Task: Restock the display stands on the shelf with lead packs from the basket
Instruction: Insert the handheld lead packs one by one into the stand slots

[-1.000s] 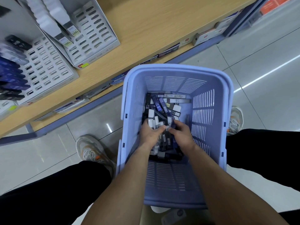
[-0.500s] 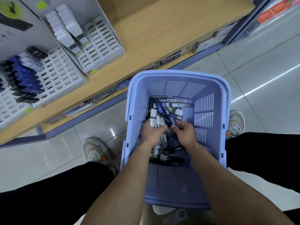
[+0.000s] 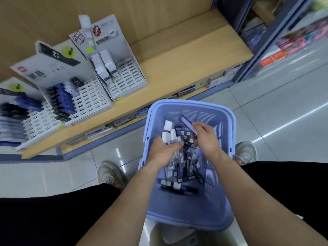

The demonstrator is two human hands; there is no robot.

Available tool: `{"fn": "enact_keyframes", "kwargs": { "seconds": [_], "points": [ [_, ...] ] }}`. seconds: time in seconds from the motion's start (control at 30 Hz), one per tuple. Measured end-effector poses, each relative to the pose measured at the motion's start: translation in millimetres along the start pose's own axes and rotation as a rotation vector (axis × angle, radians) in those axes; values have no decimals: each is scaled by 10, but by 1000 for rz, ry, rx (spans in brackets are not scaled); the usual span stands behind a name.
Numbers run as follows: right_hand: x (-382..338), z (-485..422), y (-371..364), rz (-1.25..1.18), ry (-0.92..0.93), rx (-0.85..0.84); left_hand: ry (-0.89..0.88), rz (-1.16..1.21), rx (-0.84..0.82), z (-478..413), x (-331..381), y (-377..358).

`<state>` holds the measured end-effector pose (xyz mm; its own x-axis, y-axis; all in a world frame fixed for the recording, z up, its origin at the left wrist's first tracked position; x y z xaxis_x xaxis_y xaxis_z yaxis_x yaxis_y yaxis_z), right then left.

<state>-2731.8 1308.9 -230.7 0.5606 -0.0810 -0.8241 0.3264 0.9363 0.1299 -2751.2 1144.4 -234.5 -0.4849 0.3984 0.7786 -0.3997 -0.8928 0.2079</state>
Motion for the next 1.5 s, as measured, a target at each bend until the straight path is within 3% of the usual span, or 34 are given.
{"fn": "enact_keyframes", "kwargs": {
  "seconds": [0.1, 0.37, 0.67, 1.07, 1.27, 1.5],
  "points": [
    [-442, 171, 78, -110, 27, -70, -44, 31, 27, 199, 338, 216],
    [-1434, 572, 111, -114, 292, -231, -171, 95, 93, 809, 1014, 875],
    [-1874, 962, -180, -221, 294, -443, -286, 157, 142, 1295, 1257, 1196],
    [-2083, 1127, -444, -168, 455, -471, -377, 178, 204, 1453, 1398, 1478],
    [-2124, 1080, -544, -209, 426, -519, -375, 97, 215, 1456, 1425, 1648],
    [-2135, 947, -753, -76, 462, -433, -331, 41, 282, 1487, 1280, 1962]
  ]
}}
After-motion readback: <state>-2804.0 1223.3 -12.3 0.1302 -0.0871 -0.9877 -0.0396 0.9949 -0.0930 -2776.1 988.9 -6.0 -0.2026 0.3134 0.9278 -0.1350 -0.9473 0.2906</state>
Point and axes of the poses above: each hand's wrist, its own z-axis away from the middle knuckle, its own y-axis out of the back of the hand, x = y × z, the point moved 2 cm from there along -z, towards the middle knuckle, and after that the axes turned 1 degree about z, right-handed, at the moved point
